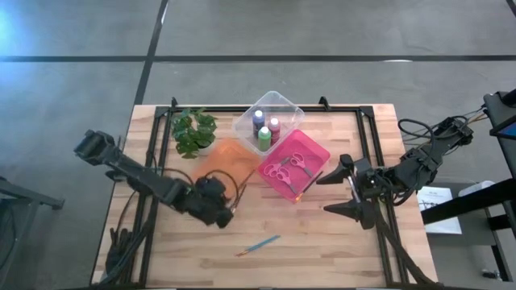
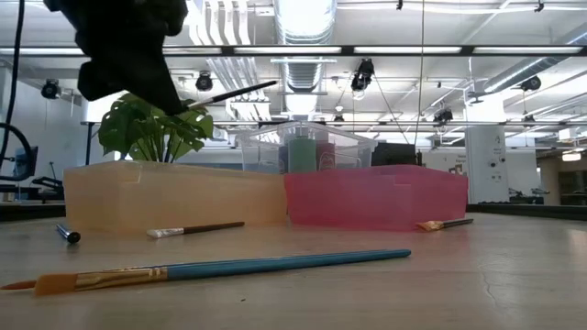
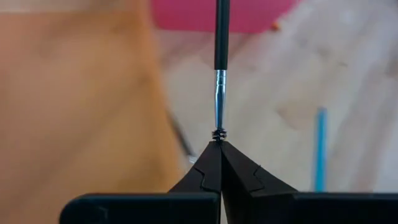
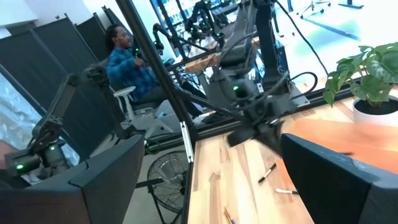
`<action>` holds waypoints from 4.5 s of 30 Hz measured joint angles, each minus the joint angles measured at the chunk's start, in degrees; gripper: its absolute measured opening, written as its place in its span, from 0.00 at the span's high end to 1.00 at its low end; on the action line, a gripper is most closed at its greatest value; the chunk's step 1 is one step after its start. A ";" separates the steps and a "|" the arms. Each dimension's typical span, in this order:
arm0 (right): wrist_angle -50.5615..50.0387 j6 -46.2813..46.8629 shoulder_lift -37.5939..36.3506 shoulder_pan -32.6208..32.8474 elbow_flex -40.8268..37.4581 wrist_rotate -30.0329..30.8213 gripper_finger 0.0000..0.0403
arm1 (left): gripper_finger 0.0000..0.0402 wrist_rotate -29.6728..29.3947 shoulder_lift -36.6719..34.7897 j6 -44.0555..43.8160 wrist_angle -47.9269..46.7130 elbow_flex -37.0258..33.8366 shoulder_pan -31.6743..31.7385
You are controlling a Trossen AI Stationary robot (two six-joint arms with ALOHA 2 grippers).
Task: Pick & Place Paint Supplies
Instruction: Put the bottom black lash brush into the yellow bin, then put the black lash brush into the yellow bin
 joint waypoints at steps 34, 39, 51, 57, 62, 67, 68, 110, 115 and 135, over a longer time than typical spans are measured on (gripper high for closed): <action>0.76 0.12 0.00 -0.01 0.00 0.65 0.08 | 0.82 2.51 -8.32 4.49 -21.56 -5.40 12.83; 0.74 0.12 0.00 -0.01 0.00 0.67 0.08 | 0.81 2.80 -8.46 7.19 -20.05 -5.35 12.65; 0.72 1.23 0.02 -0.01 -0.64 0.67 0.08 | 0.81 21.99 -9.42 51.33 5.40 -5.27 6.30; 0.74 2.02 0.02 -0.01 -1.08 0.65 0.08 | 0.81 25.94 -9.39 56.73 2.83 -5.27 0.85; 0.73 3.18 0.02 -0.01 -1.74 0.66 0.08 | 0.81 27.37 -6.62 60.03 2.42 -4.90 -1.16; 1.39 4.18 0.00 -0.01 -1.84 0.67 0.08 | 0.81 28.05 2.25 66.31 -3.40 3.15 -1.03; 1.71 4.17 0.02 -0.01 -1.84 0.67 0.08 | 0.81 28.04 4.23 68.45 -4.18 5.25 -1.03; 3.52 3.82 0.02 -0.01 -3.58 1.72 0.08 | 0.81 25.01 19.55 83.33 -1.39 2.51 -0.29; 3.52 3.97 0.02 -0.01 -3.63 1.72 0.08 | 0.81 25.28 19.86 83.13 -1.42 2.58 -0.31; 3.72 4.23 0.02 -0.01 -3.63 1.63 0.08 | 0.98 26.15 19.98 81.30 -0.93 3.28 -0.33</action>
